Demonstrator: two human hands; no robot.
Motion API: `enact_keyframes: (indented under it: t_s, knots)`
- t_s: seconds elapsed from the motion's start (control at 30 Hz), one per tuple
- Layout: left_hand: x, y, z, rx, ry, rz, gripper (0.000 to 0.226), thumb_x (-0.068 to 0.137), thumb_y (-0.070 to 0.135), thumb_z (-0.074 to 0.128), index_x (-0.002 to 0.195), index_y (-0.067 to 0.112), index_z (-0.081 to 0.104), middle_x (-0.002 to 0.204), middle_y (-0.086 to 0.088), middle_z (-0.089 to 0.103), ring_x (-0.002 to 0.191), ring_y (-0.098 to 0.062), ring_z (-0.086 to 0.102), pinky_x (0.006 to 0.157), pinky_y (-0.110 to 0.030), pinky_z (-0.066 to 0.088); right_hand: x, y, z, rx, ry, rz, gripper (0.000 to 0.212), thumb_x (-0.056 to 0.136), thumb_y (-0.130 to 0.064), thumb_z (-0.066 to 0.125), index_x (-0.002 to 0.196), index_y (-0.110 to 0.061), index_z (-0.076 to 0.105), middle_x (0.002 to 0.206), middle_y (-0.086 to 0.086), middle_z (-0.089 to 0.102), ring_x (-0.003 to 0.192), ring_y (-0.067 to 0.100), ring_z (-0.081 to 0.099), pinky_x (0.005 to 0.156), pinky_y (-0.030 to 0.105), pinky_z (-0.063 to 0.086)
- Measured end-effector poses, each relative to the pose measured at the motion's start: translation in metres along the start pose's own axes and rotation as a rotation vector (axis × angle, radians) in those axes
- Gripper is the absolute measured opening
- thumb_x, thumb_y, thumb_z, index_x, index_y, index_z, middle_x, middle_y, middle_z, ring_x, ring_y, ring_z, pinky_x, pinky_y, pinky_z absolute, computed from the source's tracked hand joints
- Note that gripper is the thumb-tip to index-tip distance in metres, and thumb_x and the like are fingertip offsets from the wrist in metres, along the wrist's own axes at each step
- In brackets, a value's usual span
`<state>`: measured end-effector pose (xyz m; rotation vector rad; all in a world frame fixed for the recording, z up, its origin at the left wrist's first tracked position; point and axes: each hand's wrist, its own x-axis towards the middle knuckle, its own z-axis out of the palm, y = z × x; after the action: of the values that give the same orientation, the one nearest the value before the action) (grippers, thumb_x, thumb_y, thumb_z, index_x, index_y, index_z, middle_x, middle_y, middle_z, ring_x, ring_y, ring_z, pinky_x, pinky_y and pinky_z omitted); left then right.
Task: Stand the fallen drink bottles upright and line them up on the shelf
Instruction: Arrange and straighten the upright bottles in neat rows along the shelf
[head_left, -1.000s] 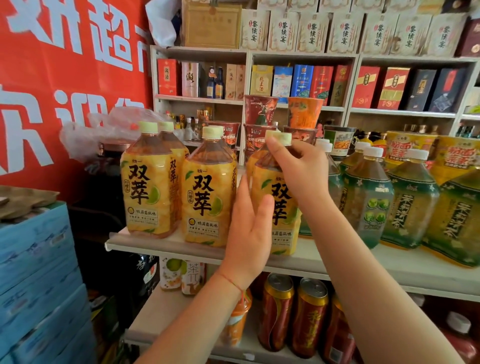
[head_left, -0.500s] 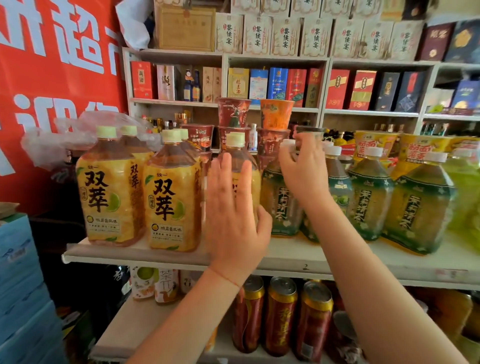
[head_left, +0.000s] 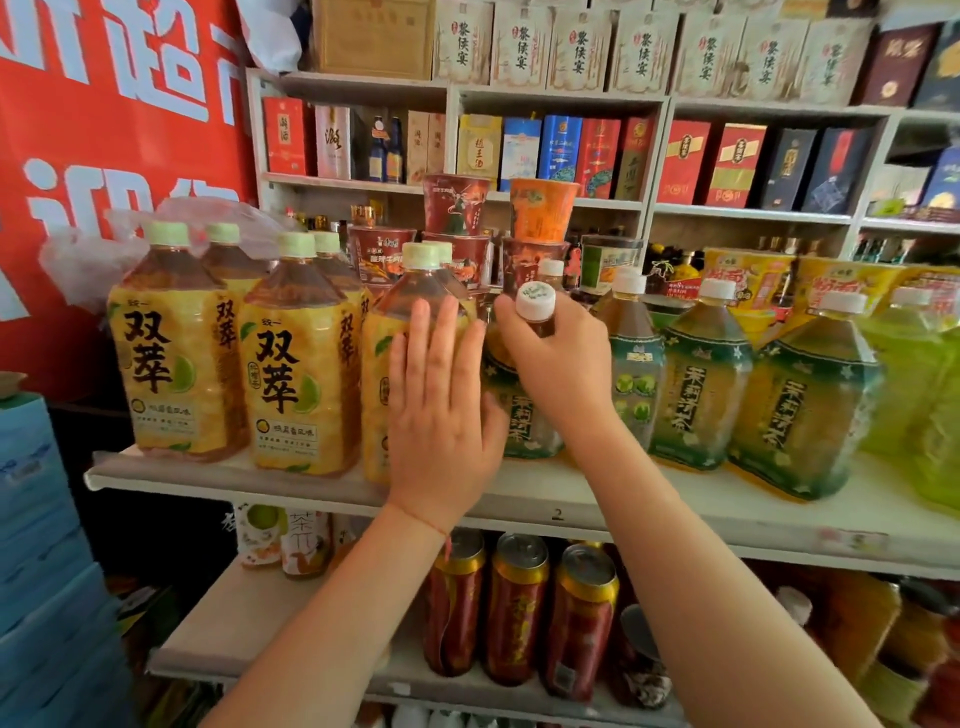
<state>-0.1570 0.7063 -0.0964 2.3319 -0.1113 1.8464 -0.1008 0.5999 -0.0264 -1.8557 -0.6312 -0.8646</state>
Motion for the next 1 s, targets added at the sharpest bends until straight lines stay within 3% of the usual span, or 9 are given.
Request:
enact_keyframes:
  t_s: [0.23, 0.33, 0.4, 0.47, 0.63, 0.73, 0.87, 0.93, 1.0]
  knots:
    - [-0.007, 0.031, -0.013, -0.361, -0.107, -0.011, 0.057, 0.097, 0.017, 0.049, 0.149, -0.001, 0.038, 0.158, -0.019, 0.035, 0.152, -0.032, 0.024, 0.124, -0.048, 0.023, 0.01, -0.012, -0.044, 0.128, -0.112, 0.183, 0.039, 0.087, -0.045, 0.065, 0.065, -0.014, 0.064, 0.055, -0.008, 0.062, 0.049, 0.004, 0.056, 0.045, 0.017, 0.044]
    - [-0.008, 0.052, -0.014, -0.693, -0.3, -0.233, 0.062, 0.1, 0.036, 0.044, 0.156, 0.017, 0.024, 0.159, 0.004, 0.032, 0.148, -0.002, 0.025, 0.121, -0.02, 0.021, 0.008, -0.009, -0.064, 0.056, -0.103, 0.221, 0.033, 0.084, -0.043, 0.064, 0.063, -0.019, 0.062, 0.053, -0.007, 0.059, 0.047, 0.006, 0.054, 0.043, 0.018, 0.042]
    - [-0.002, 0.057, -0.01, -0.923, -0.472, -0.475, 0.065, 0.097, 0.052, 0.044, 0.155, 0.03, 0.024, 0.147, 0.024, 0.036, 0.13, 0.025, 0.027, 0.105, -0.002, 0.023, 0.005, -0.003, -0.075, 0.052, -0.027, 0.255, 0.033, 0.084, -0.043, 0.064, 0.06, -0.021, 0.061, 0.052, -0.008, 0.06, 0.045, 0.004, 0.054, 0.042, 0.017, 0.041]
    - [0.003, 0.055, 0.0, -1.029, -0.586, -0.564, 0.057, 0.093, 0.057, 0.053, 0.143, 0.042, 0.03, 0.131, 0.033, 0.045, 0.109, 0.034, 0.037, 0.088, 0.004, 0.031, 0.003, 0.001, -0.082, 0.052, 0.033, 0.261, 0.033, 0.084, -0.042, 0.065, 0.059, -0.022, 0.06, 0.052, -0.008, 0.061, 0.045, 0.004, 0.055, 0.041, 0.016, 0.042]
    - [0.014, 0.054, 0.014, -1.175, -0.671, -0.655, 0.066, 0.084, 0.057, 0.072, 0.139, 0.035, 0.042, 0.118, 0.025, 0.062, 0.096, 0.021, 0.058, 0.069, 0.0, 0.046, 0.008, 0.001, -0.088, 0.027, 0.025, 0.281, 0.033, 0.083, -0.042, 0.065, 0.058, -0.022, 0.056, 0.048, -0.013, 0.059, 0.043, -0.001, 0.054, 0.041, 0.014, 0.043]
    - [0.021, 0.058, 0.016, -1.218, -0.684, -0.743, 0.03, 0.092, 0.07, 0.045, 0.117, 0.059, 0.057, 0.105, 0.036, 0.067, 0.091, 0.026, 0.057, 0.065, 0.001, 0.044, 0.02, 0.003, -0.096, 0.025, 0.007, 0.271, 0.033, 0.08, -0.044, 0.065, 0.058, -0.02, 0.059, 0.05, -0.011, 0.06, 0.043, 0.0, 0.055, 0.04, 0.014, 0.042]
    - [0.025, 0.077, 0.026, -1.351, -0.69, -0.862, 0.046, 0.106, 0.054, 0.026, 0.116, 0.037, 0.067, 0.101, 0.023, 0.075, 0.091, 0.013, 0.067, 0.063, -0.004, 0.049, 0.037, 0.007, -0.118, -0.047, -0.074, 0.211, 0.042, 0.078, -0.045, 0.065, 0.062, -0.006, 0.061, 0.051, -0.007, 0.059, 0.043, 0.005, 0.052, 0.037, 0.017, 0.038]
    - [0.025, 0.092, 0.031, -1.332, -0.686, -0.841, 0.044, 0.107, 0.05, 0.026, 0.113, 0.035, 0.067, 0.103, 0.02, 0.075, 0.095, 0.01, 0.067, 0.071, -0.006, 0.051, 0.039, 0.016, -0.13, -0.08, -0.12, 0.198, 0.041, 0.078, -0.044, 0.065, 0.056, -0.011, 0.058, 0.049, -0.007, 0.057, 0.042, 0.006, 0.05, 0.037, 0.017, 0.037]
    - [0.027, 0.104, 0.04, -1.229, -0.64, -0.861, 0.039, 0.107, 0.049, 0.029, 0.121, 0.032, 0.063, 0.117, 0.008, 0.071, 0.112, -0.003, 0.063, 0.099, -0.025, 0.051, 0.037, 0.027, -0.142, -0.075, -0.15, 0.205, 0.037, 0.08, -0.043, 0.066, 0.052, -0.02, 0.056, 0.049, -0.008, 0.055, 0.043, 0.006, 0.049, 0.038, 0.017, 0.037]
